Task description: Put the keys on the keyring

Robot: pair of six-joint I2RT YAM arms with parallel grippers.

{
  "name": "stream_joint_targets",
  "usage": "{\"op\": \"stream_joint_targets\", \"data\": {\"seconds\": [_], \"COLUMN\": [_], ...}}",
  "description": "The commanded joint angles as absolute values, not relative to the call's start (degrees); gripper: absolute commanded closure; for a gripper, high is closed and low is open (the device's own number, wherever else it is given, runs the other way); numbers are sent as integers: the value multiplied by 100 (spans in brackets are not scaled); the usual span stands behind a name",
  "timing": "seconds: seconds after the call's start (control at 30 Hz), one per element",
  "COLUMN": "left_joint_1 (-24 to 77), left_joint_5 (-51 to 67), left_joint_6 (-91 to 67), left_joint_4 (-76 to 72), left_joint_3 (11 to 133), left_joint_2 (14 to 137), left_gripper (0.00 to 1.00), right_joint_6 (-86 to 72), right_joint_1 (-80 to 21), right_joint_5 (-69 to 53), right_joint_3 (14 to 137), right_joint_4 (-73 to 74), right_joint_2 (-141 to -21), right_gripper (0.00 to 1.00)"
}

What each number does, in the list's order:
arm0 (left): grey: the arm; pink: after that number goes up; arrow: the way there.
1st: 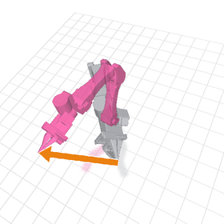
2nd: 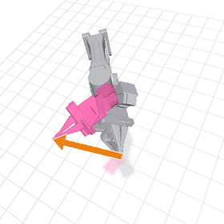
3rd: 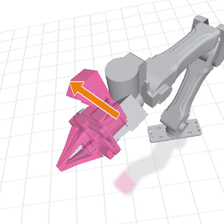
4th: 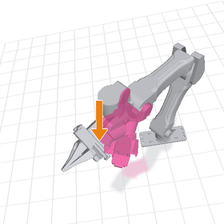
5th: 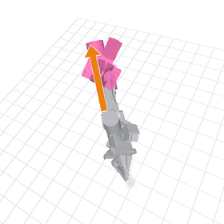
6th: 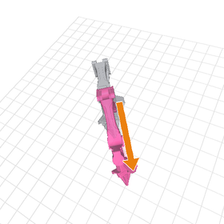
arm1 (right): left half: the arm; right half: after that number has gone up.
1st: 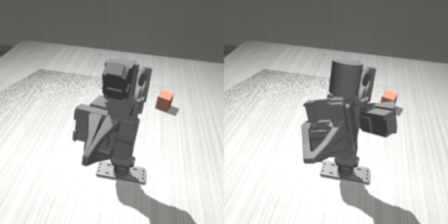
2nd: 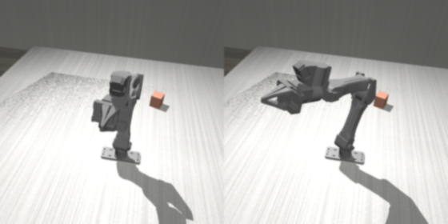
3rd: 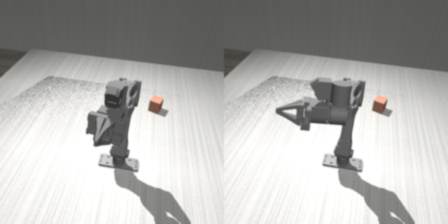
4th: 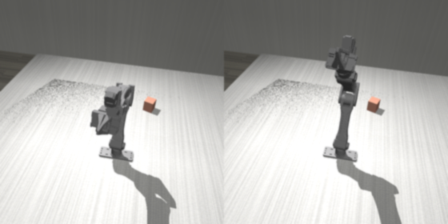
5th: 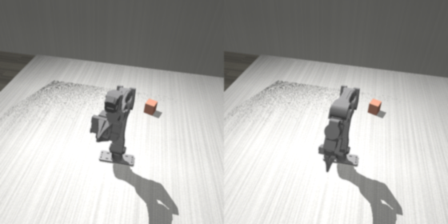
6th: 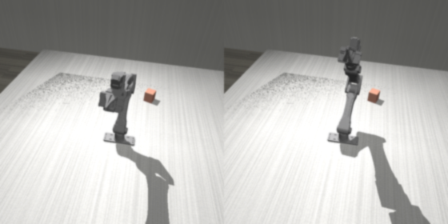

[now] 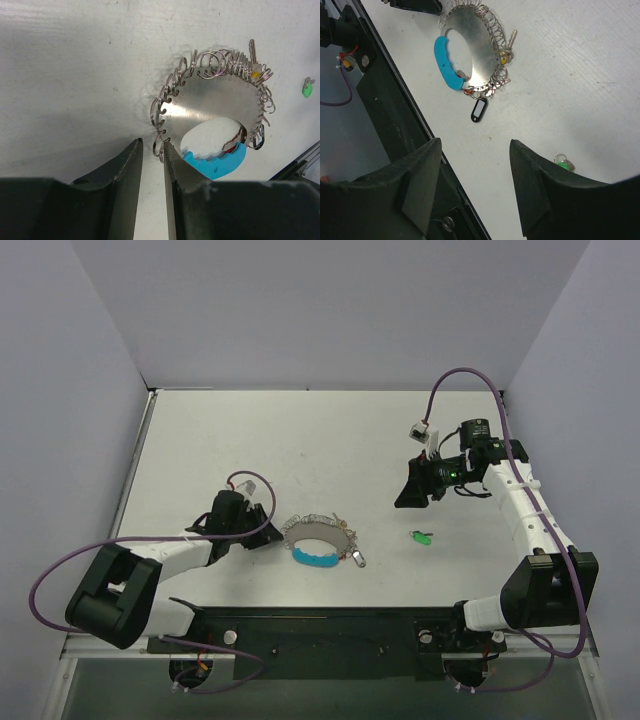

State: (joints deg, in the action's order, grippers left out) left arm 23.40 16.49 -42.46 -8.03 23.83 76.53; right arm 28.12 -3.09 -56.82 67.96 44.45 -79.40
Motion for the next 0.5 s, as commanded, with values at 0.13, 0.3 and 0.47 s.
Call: {"op": "stream_joint_targets", "data": {"seconds": [0.13,0.3,0.47], "left_joint_1": [2329,2320,2329], "left_joint_5": [1758,1898,2039], "left_joint_6": [-4254,-4271,-4307], "left_joint_4": [-1178,-1283,-1362], "left_joint_3": [2426,2443,2443], "left_joint_2": [7875,7963,8042], "left_gripper": [68,69,71], "right_joint_6": [2971,2979,2988], "right_joint_1": [-334,-343,-343], "right_joint_5": [-5801,-5801,-5792], "right_joint_3": [6803,6803,6812], "right_joint_4": [4650,4658,4667], "right_joint_2": [-7954,-7963,-7954], "right_gripper": [48,48,48]}}
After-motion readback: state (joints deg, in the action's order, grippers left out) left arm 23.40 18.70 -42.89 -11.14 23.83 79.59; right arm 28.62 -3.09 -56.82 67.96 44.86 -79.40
